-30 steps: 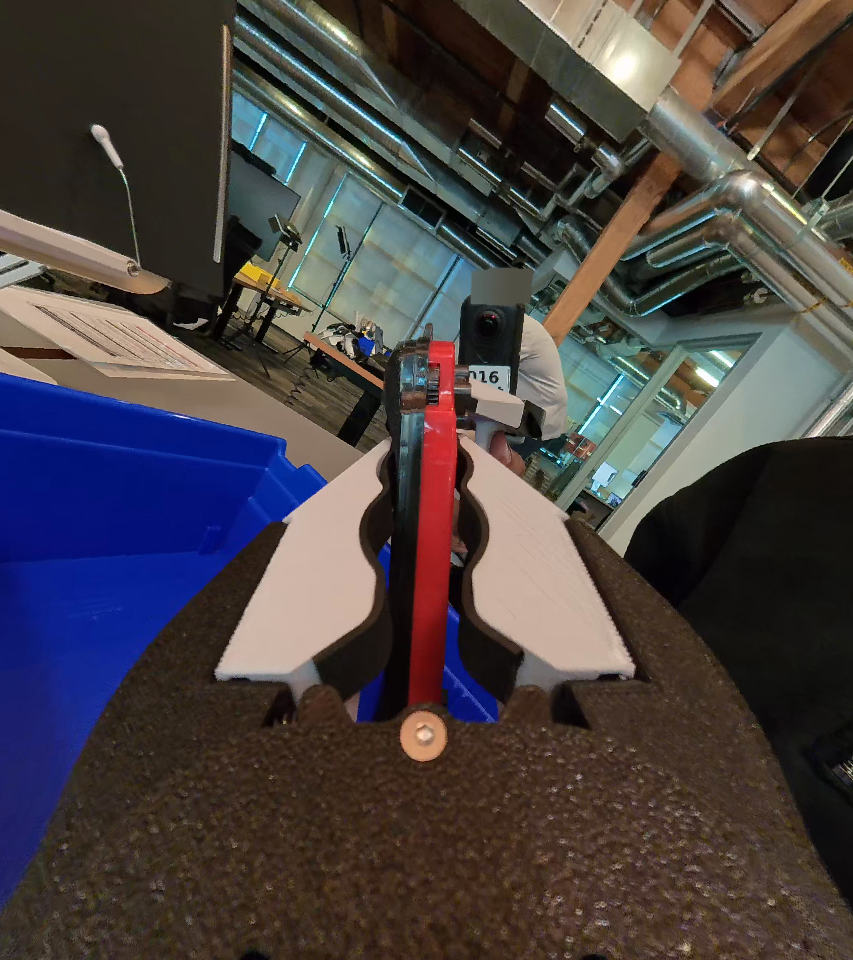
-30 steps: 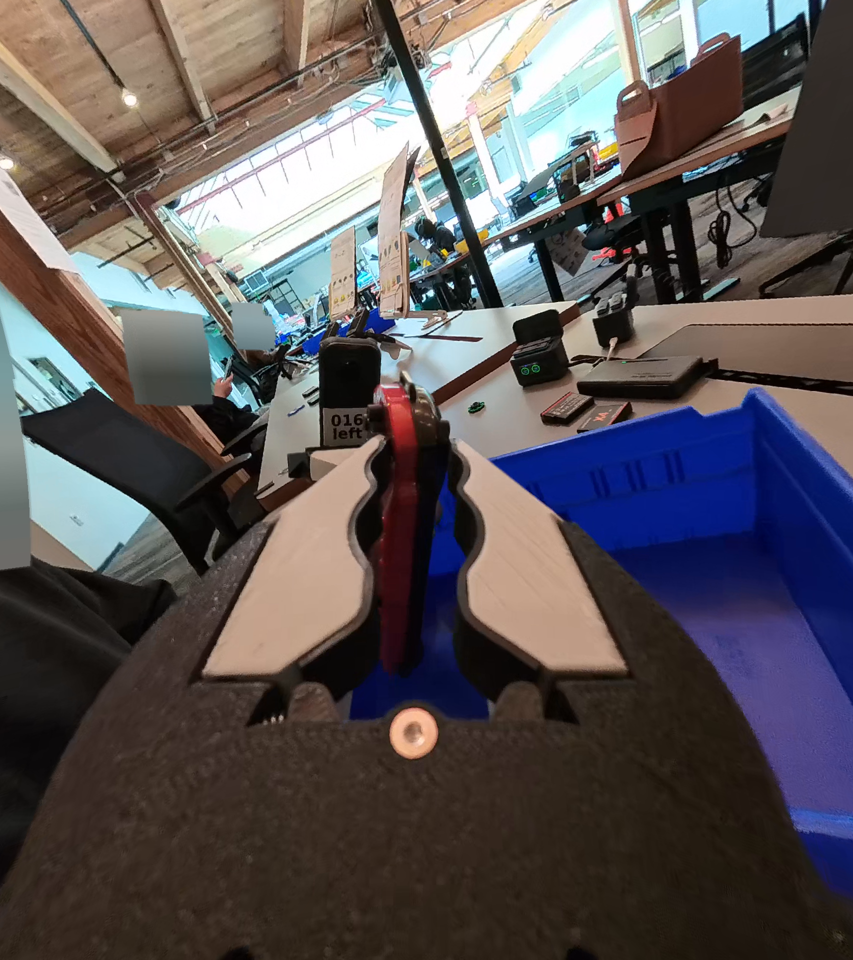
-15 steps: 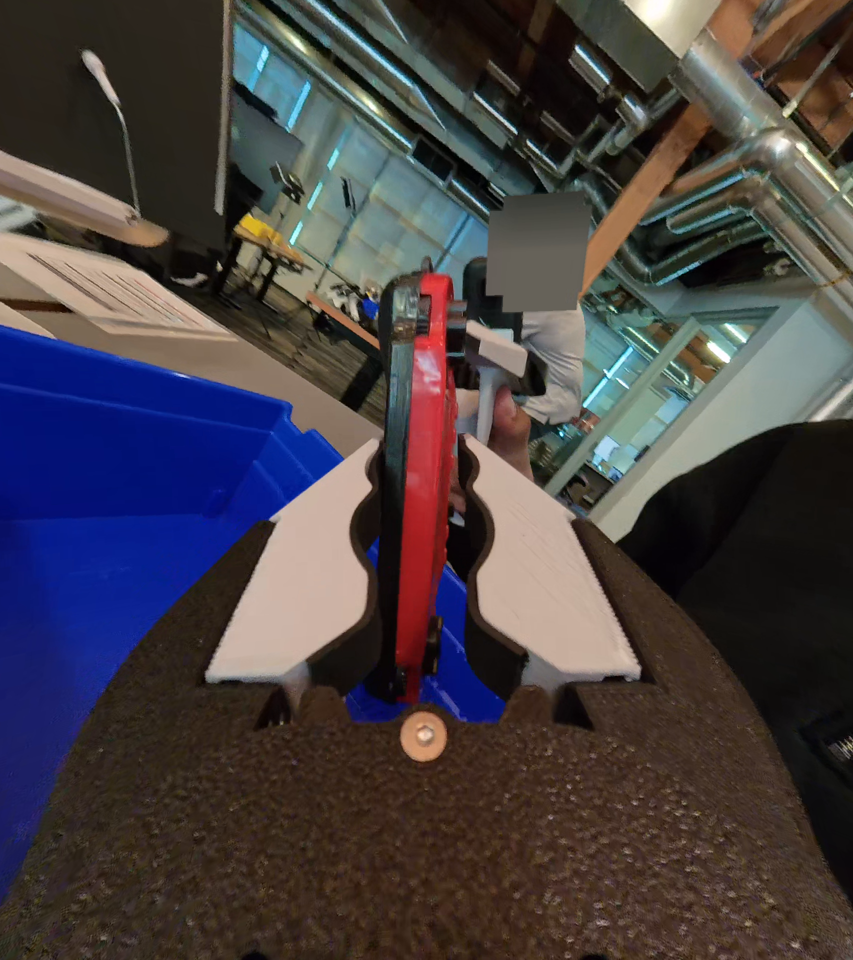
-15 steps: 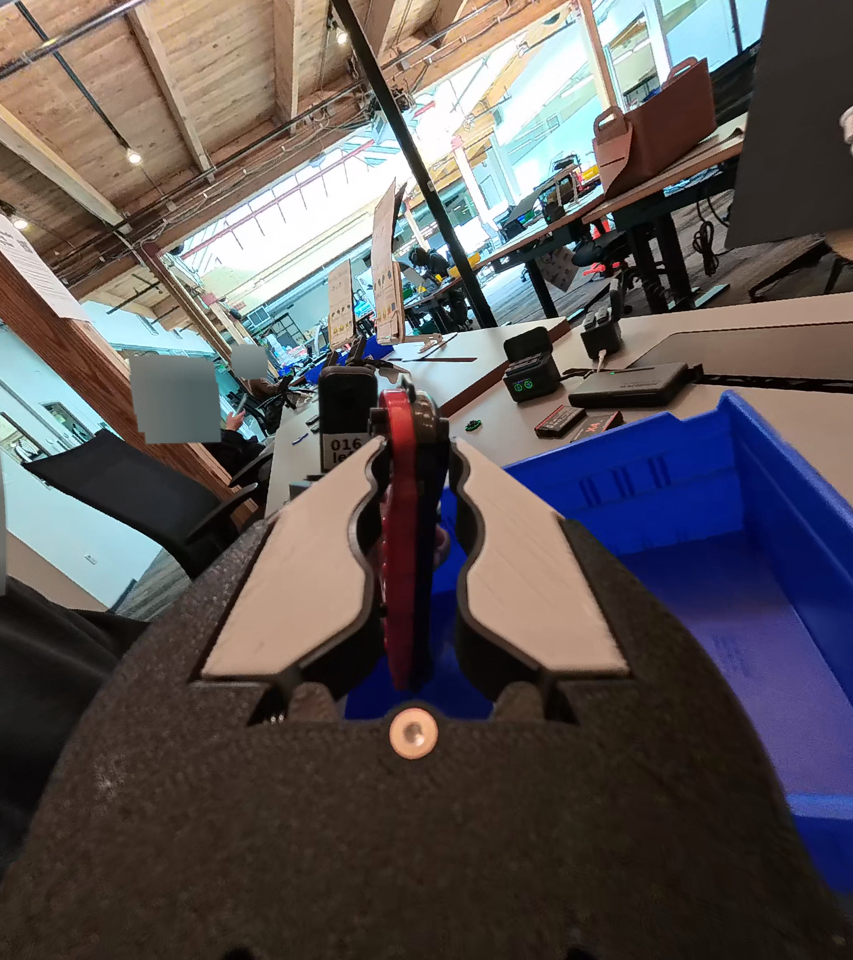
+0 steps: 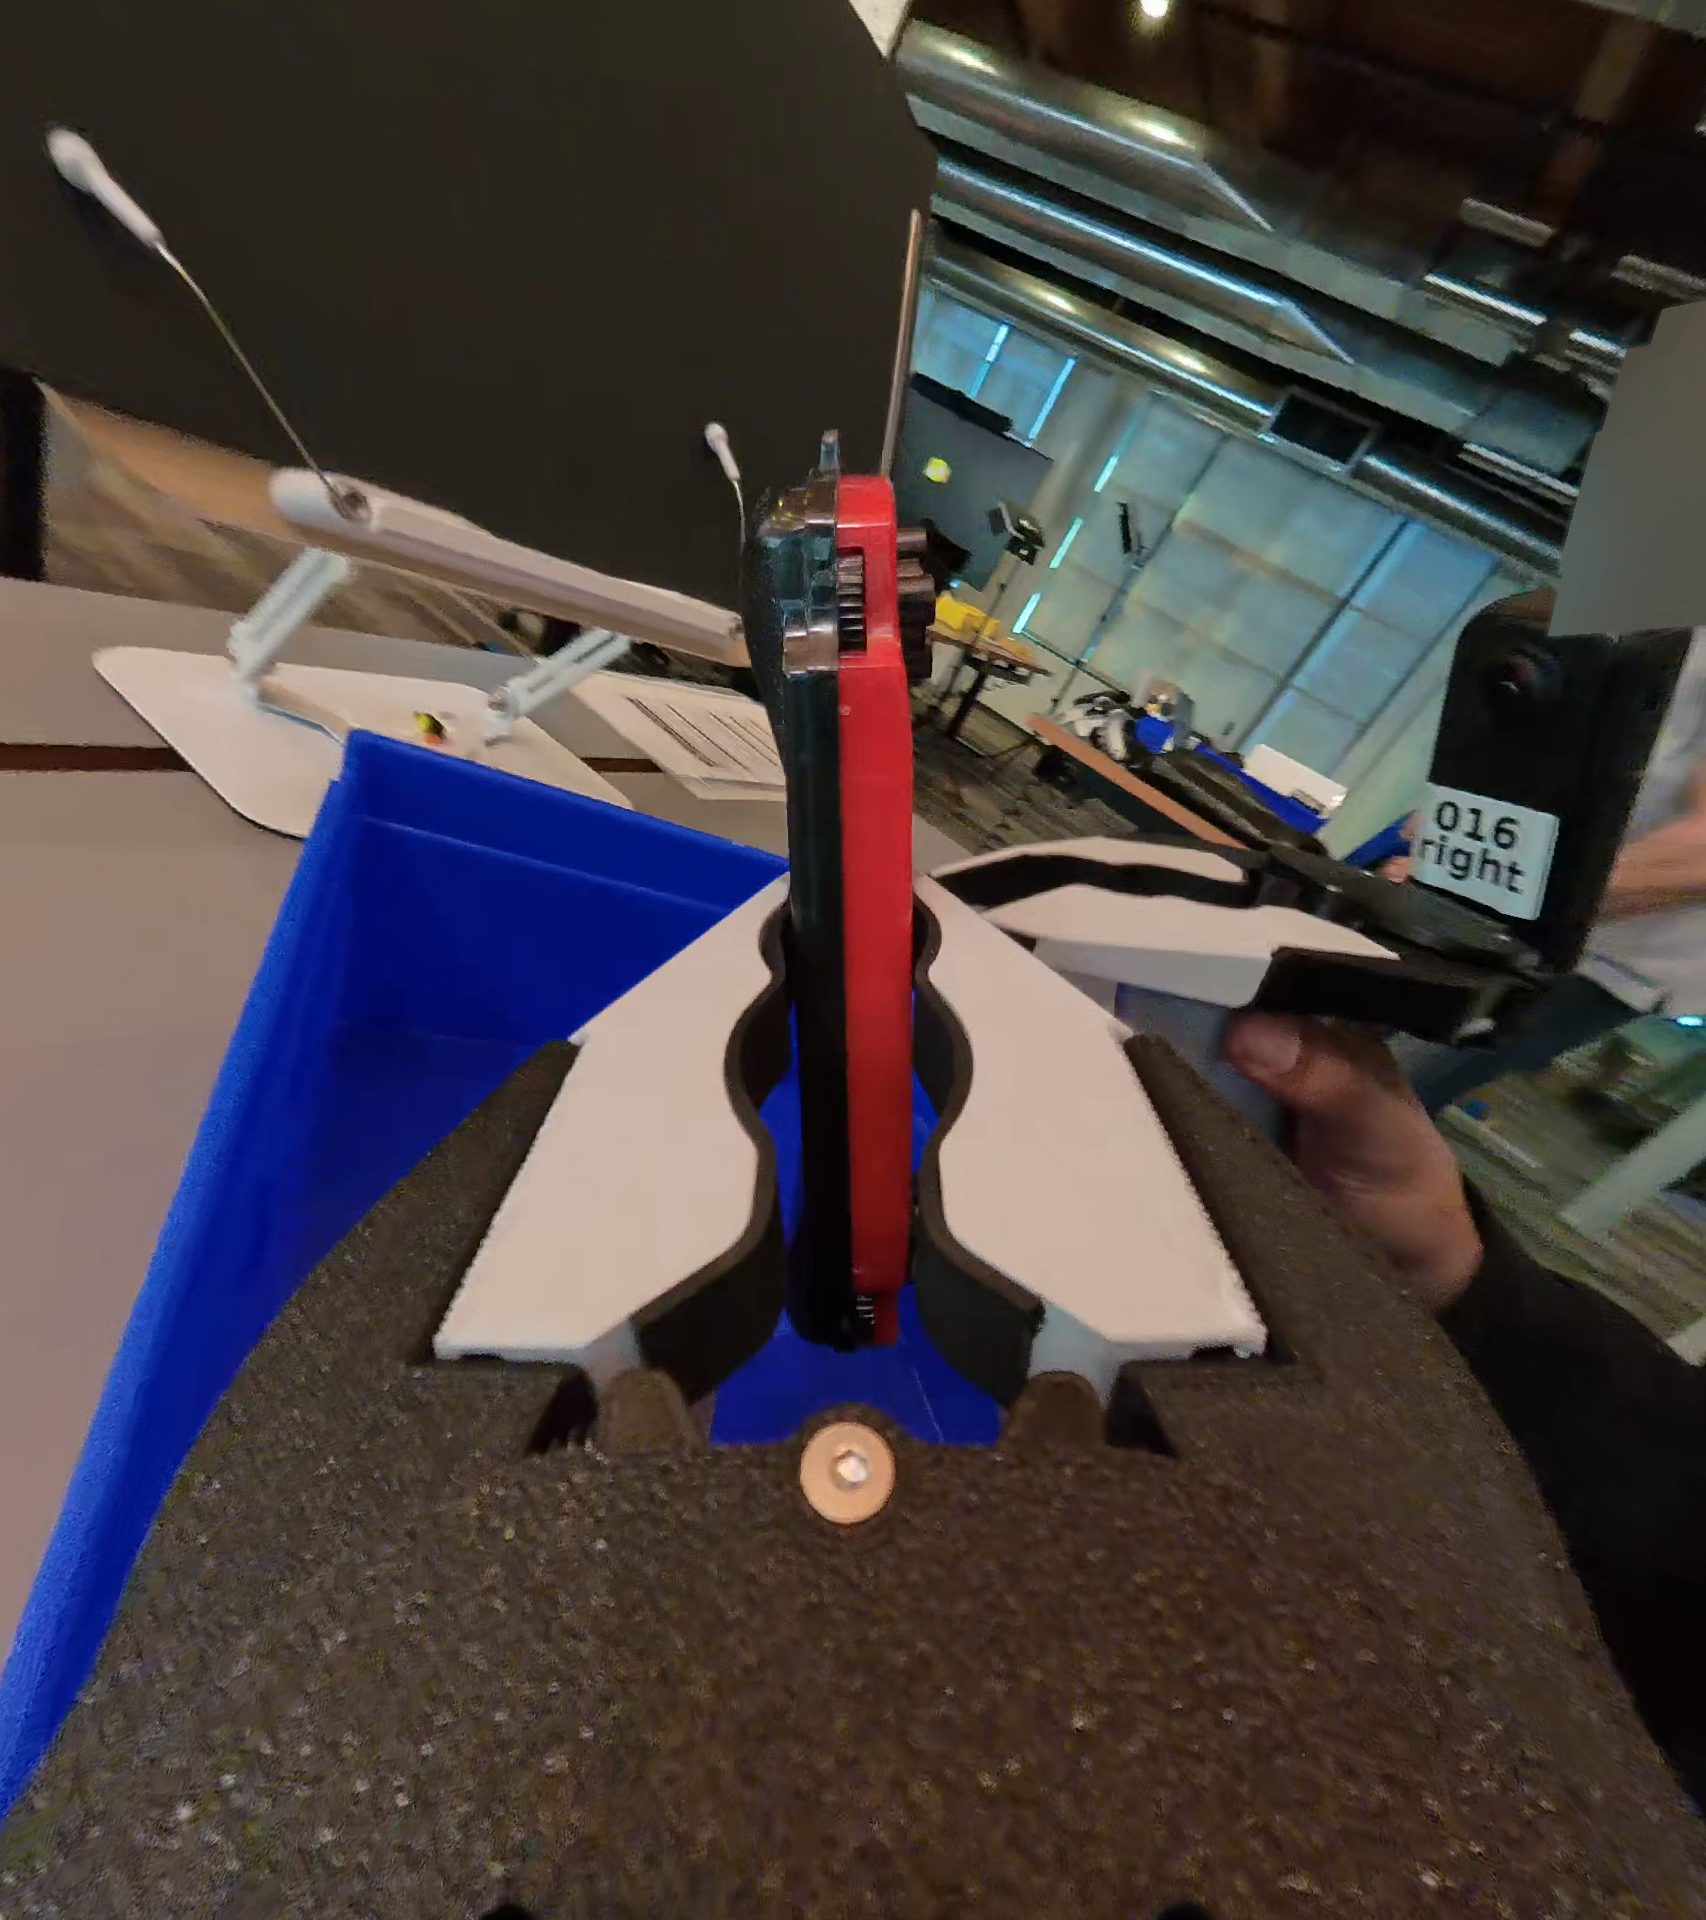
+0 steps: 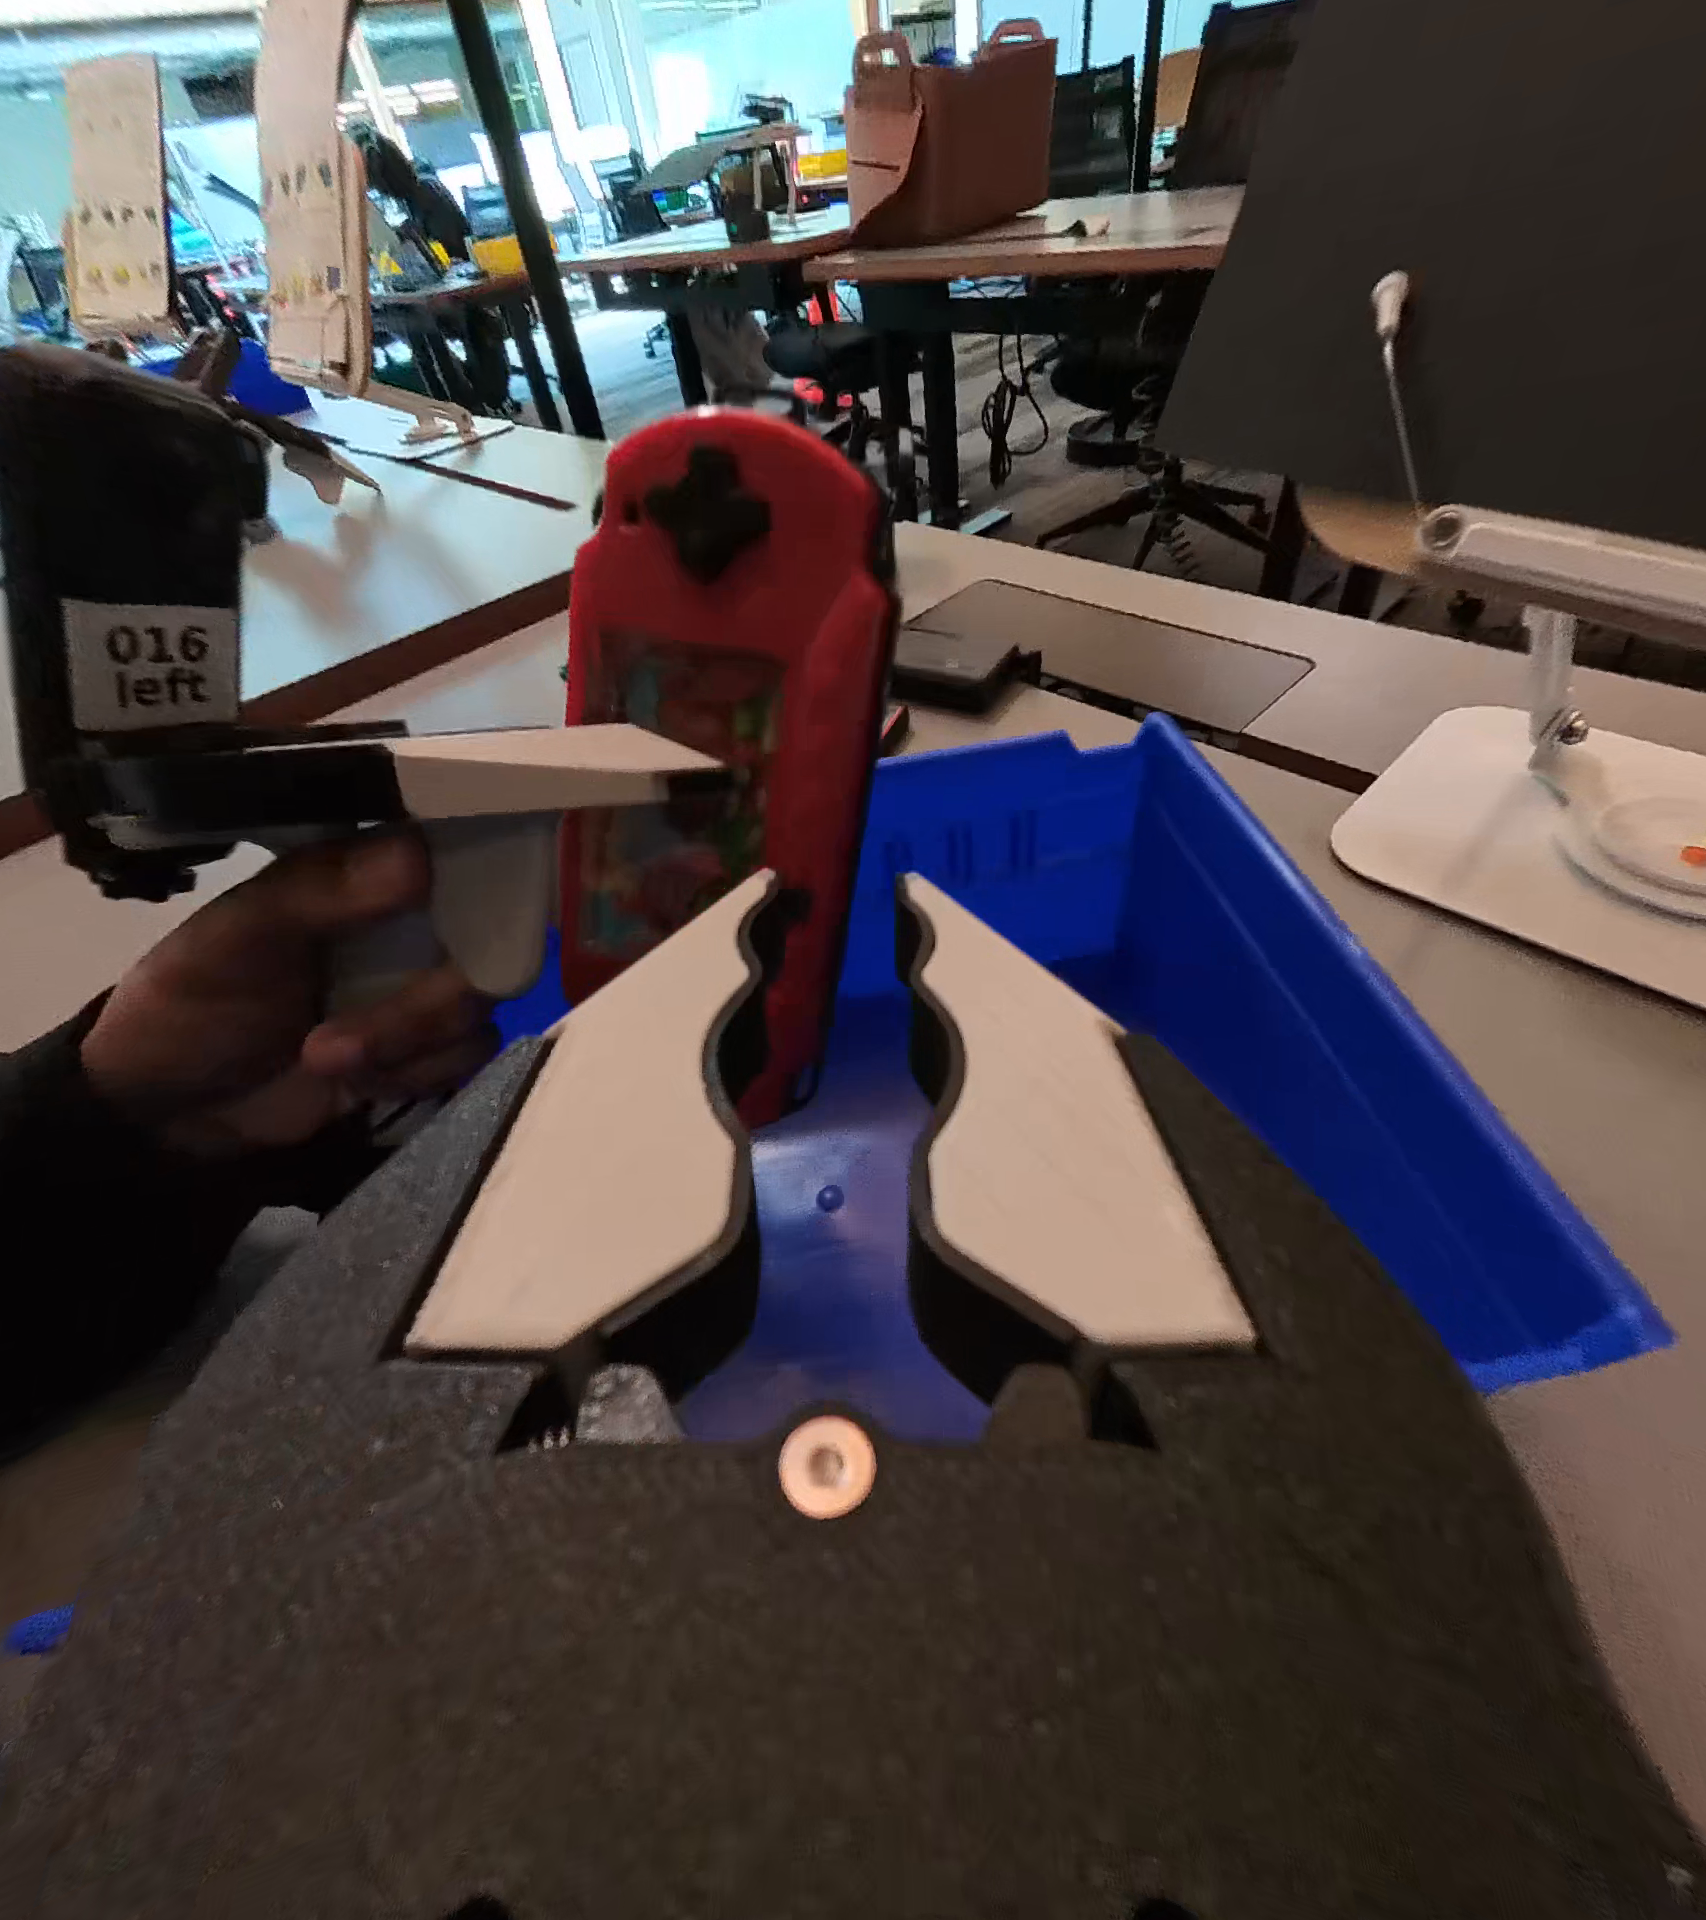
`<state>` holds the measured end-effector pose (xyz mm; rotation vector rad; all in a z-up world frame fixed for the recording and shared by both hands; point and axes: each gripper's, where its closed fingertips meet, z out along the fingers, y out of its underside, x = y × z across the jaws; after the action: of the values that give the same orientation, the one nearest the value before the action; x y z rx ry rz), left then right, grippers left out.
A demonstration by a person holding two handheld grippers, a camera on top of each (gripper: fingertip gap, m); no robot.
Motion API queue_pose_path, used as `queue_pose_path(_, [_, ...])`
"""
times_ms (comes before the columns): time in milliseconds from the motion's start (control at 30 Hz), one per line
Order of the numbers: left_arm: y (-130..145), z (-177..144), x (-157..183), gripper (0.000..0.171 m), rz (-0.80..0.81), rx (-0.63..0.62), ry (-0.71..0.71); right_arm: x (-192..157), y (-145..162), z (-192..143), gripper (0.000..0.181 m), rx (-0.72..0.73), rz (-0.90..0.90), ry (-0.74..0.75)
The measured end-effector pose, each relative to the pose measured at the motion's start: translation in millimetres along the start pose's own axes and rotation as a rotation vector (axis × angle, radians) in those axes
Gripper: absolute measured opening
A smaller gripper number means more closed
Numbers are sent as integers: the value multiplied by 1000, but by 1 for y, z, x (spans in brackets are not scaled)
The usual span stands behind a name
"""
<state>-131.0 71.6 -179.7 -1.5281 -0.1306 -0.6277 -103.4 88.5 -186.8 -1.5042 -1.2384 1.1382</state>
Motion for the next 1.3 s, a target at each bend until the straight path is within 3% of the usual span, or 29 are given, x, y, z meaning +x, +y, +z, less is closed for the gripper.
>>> queue_pose_path(167, [-6,-2,7,16,111,42,-58,-9,7,9,11,-21,-10,13])
queue_pose_path(667, [-7,-3,7,17,227,57,-144,-10,5,12,1,-31,-69,60])
queue_pose_path(800, [-6,-2,6,17,343,54,-223,-7,7,13,0,-26,-46,67])
queue_pose_path(867, [-12,-11,-20,16,416,52,-375,-5,-1,7,0,28,23,43])
queue_pose_path(967, [-25,-20,-28,16,191,111,-278,8,4,1,0,0,46,58])
queue_pose_path(1300, [-18,-13,-17,17,166,100,-211,-7,4,16,0,4,-35,51])
